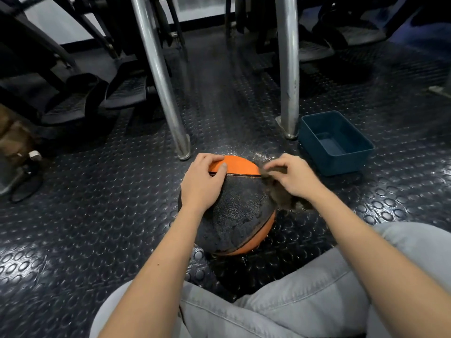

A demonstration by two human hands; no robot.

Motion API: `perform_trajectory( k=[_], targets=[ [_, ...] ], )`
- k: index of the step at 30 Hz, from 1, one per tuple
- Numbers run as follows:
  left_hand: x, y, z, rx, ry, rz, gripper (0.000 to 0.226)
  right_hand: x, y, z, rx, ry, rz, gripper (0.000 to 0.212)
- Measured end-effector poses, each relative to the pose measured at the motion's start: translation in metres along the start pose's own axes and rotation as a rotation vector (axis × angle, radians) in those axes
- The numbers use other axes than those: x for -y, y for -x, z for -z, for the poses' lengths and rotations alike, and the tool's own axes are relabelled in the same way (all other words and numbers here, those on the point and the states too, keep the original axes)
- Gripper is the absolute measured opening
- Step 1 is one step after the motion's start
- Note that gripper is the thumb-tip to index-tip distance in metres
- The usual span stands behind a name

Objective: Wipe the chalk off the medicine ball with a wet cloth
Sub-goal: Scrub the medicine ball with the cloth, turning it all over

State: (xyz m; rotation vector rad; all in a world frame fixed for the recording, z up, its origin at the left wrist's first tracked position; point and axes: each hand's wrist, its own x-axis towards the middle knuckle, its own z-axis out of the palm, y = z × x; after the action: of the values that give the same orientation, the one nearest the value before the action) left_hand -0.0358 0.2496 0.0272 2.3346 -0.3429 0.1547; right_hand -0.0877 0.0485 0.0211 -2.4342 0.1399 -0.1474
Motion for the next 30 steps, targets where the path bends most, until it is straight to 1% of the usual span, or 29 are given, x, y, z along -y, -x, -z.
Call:
perform_trajectory(
  k=[1, 2, 3, 4, 5, 7, 8, 9, 10, 12, 13, 14, 15, 16, 17, 19, 20, 21, 22, 24, 25, 26, 27, 28, 30],
  targets=[
    [-0.001, 0.0, -0.001, 0.004, -0.007, 0.002, 0.021, -0.007, 0.0, 0.001, -0.01, 0.154, -0.085, 0.017],
    [-0.002, -0.001, -0.001, 0.011, -0.011, 0.0, 0.021, -0.01, 0.001, 0.002, -0.041, 0.181, -0.122, 0.017],
    [-0.002, -0.001, -0.001, 0.015, -0.012, -0.002, 0.021, -0.006, -0.001, 0.003, -0.096, 0.081, -0.097, 0.017],
    [-0.001, -0.002, -0.001, 0.011, -0.007, 0.001, 0.021, 0.002, -0.001, 0.004, -0.146, -0.09, -0.01, 0.018],
    [0.0, -0.002, -0.001, 0.007, -0.004, 0.003, 0.021, 0.014, 0.001, 0.006, -0.148, -0.231, 0.104, 0.021],
    [0.002, -0.003, -0.001, 0.004, 0.001, 0.001, 0.02, 0.03, 0.009, 0.003, -0.039, -0.309, 0.275, 0.024],
    [0.002, -0.004, 0.0, 0.006, 0.002, 0.003, 0.02, 0.029, 0.009, -0.001, -0.004, -0.298, 0.287, 0.023],
    [0.001, -0.004, 0.0, 0.008, 0.002, 0.009, 0.02, 0.023, 0.008, -0.004, -0.004, -0.279, 0.231, 0.021],
    [0.0, -0.005, 0.0, 0.01, 0.001, 0.015, 0.021, 0.011, 0.004, -0.004, -0.024, -0.208, 0.152, 0.018],
    [-0.002, -0.006, -0.002, 0.017, -0.008, 0.017, 0.022, -0.009, 0.001, -0.001, -0.032, 0.131, -0.042, 0.017],
    [-0.003, -0.005, -0.002, 0.022, -0.011, 0.012, 0.022, -0.014, 0.002, 0.0, -0.037, 0.242, -0.104, 0.017],
    [-0.002, -0.006, -0.002, 0.023, -0.01, 0.005, 0.022, -0.012, 0.002, -0.001, -0.076, 0.211, -0.128, 0.016],
    [0.0, -0.006, -0.001, 0.019, -0.005, 0.004, 0.021, -0.006, 0.002, -0.003, -0.132, 0.096, -0.092, 0.016],
    [0.002, -0.006, -0.001, 0.013, 0.003, 0.005, 0.02, 0.002, 0.002, -0.004, -0.172, -0.037, 0.003, 0.015],
    [0.004, -0.006, -0.001, 0.01, 0.008, 0.004, 0.019, 0.012, 0.005, -0.005, -0.156, -0.133, 0.11, 0.016],
    [0.007, -0.006, 0.0, 0.001, 0.025, -0.004, 0.018, 0.024, 0.01, -0.005, -0.045, -0.217, 0.259, 0.017],
    [0.007, -0.006, 0.0, -0.002, 0.035, -0.003, 0.017, 0.023, 0.009, -0.005, -0.006, -0.239, 0.249, 0.018],
    [0.006, -0.006, 0.0, -0.002, 0.038, -0.001, 0.018, 0.016, 0.006, -0.004, -0.001, -0.222, 0.196, 0.018],
    [0.005, -0.006, 0.001, 0.003, 0.031, -0.002, 0.019, 0.006, 0.002, -0.003, -0.009, -0.14, 0.134, 0.018],
    [0.004, -0.006, -0.001, 0.013, 0.008, -0.004, 0.021, -0.006, 0.002, 0.002, -0.037, 0.119, 0.006, 0.016],
    [0.003, -0.005, -0.001, 0.011, 0.004, -0.006, 0.021, -0.007, 0.002, 0.003, -0.067, 0.119, -0.015, 0.016],
    [0.003, -0.005, -0.001, 0.009, 0.005, -0.011, 0.021, -0.002, 0.002, 0.005, -0.12, 0.002, 0.013, 0.018],
    [0.004, -0.005, -0.001, 0.004, 0.009, -0.016, 0.02, 0.007, 0.003, 0.007, -0.163, -0.159, 0.093, 0.02],
    [0.005, -0.005, -0.001, 0.0, 0.011, -0.025, 0.02, 0.018, 0.006, 0.009, -0.154, -0.279, 0.197, 0.022],
    [0.007, -0.004, -0.002, -0.007, 0.014, -0.048, 0.019, 0.032, 0.011, 0.004, -0.044, -0.298, 0.348, 0.02]
  ],
)
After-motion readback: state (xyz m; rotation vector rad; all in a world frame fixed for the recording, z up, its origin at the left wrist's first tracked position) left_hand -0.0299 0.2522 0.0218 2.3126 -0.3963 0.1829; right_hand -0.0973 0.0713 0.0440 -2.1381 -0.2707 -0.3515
